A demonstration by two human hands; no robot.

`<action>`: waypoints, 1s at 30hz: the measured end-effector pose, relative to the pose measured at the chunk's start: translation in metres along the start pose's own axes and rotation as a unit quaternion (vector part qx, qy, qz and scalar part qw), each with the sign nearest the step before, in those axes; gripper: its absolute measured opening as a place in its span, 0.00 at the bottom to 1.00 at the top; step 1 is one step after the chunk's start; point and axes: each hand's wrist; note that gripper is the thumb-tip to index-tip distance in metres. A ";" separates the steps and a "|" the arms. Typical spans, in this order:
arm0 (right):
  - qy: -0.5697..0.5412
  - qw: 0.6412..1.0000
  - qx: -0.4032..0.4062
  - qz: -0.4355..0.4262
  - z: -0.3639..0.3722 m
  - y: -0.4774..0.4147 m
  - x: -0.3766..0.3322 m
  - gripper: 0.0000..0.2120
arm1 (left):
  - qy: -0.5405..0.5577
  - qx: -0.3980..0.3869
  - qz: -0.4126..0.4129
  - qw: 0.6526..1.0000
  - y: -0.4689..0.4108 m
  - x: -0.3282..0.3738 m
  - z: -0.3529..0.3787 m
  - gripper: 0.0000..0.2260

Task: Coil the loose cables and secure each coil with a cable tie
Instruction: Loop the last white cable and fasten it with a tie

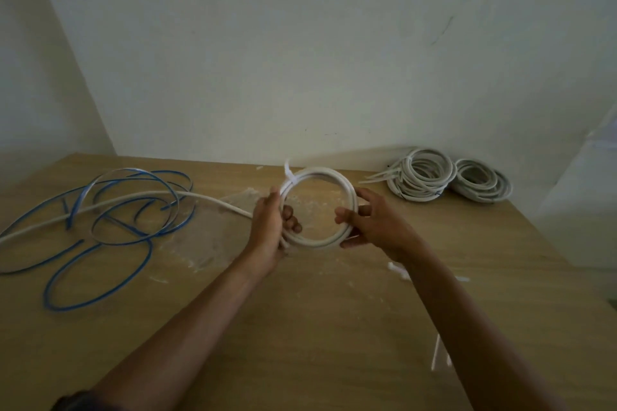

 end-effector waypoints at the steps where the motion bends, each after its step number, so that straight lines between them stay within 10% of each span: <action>1: -0.021 0.998 0.056 -0.015 -0.009 -0.004 0.003 0.21 | -0.006 -0.017 0.008 1.000 -0.007 0.000 0.011 0.10; 10: -0.178 0.961 0.205 -0.057 -0.051 -0.011 0.028 0.18 | 0.130 -0.014 -0.016 0.991 -0.038 -0.020 0.130 0.06; 15: -0.143 0.941 0.296 -0.084 -0.104 -0.017 0.025 0.14 | -0.095 -0.060 0.045 0.993 -0.042 -0.050 0.150 0.07; 19: -0.077 0.928 0.344 -0.116 -0.147 -0.036 -0.001 0.14 | -0.289 -0.161 0.255 0.909 -0.052 -0.056 0.145 0.17; 25: 0.030 0.892 0.445 -0.071 -0.202 -0.087 -0.024 0.04 | -0.629 -0.149 0.364 0.670 -0.075 -0.092 0.127 0.25; 30: 0.088 0.864 0.493 -0.040 -0.229 -0.104 0.001 0.09 | -0.640 -0.144 0.366 0.660 -0.077 -0.095 0.129 0.25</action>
Point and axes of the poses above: each hand's wrist, its own y-axis away from the middle knuckle, its own z-axis out of the palm, x = y × z, and after that the axes turned 14 degrees about -y, right-handed
